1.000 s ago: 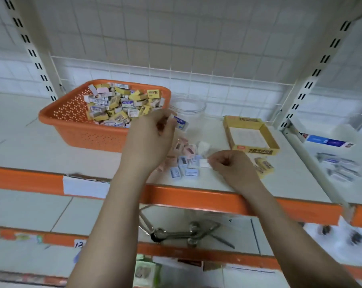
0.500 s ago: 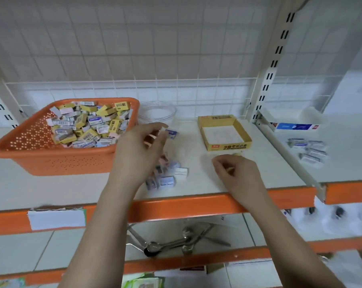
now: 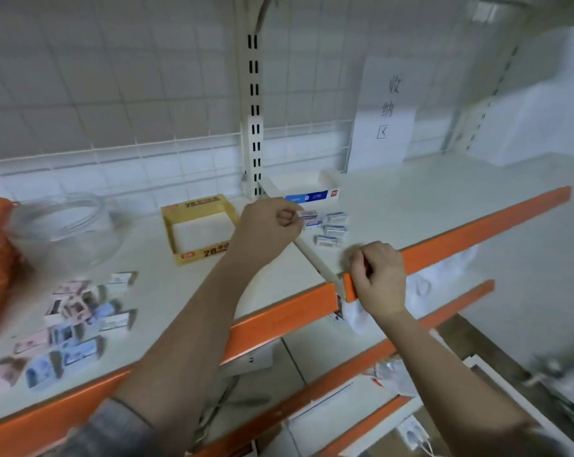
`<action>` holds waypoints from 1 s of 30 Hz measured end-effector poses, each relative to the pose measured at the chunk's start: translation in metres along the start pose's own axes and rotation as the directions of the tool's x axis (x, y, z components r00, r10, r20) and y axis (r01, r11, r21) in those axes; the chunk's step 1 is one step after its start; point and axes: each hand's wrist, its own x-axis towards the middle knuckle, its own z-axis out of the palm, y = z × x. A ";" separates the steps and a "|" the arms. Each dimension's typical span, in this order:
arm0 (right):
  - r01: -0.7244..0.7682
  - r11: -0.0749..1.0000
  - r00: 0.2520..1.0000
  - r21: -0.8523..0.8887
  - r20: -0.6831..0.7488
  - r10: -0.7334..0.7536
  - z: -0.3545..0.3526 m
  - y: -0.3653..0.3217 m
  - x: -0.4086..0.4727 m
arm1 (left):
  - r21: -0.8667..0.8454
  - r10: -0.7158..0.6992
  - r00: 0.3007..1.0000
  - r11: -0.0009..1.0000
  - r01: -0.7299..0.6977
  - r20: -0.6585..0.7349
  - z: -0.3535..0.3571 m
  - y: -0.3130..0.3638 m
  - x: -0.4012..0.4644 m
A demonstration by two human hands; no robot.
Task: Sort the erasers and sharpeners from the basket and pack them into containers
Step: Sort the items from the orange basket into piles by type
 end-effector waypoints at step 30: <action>0.012 1.000 0.997 0.006 -0.070 -0.012 0.028 -0.052 0.019 | 0.182 -0.067 0.995 0.980 0.080 -0.073 -0.053 -0.001 0.012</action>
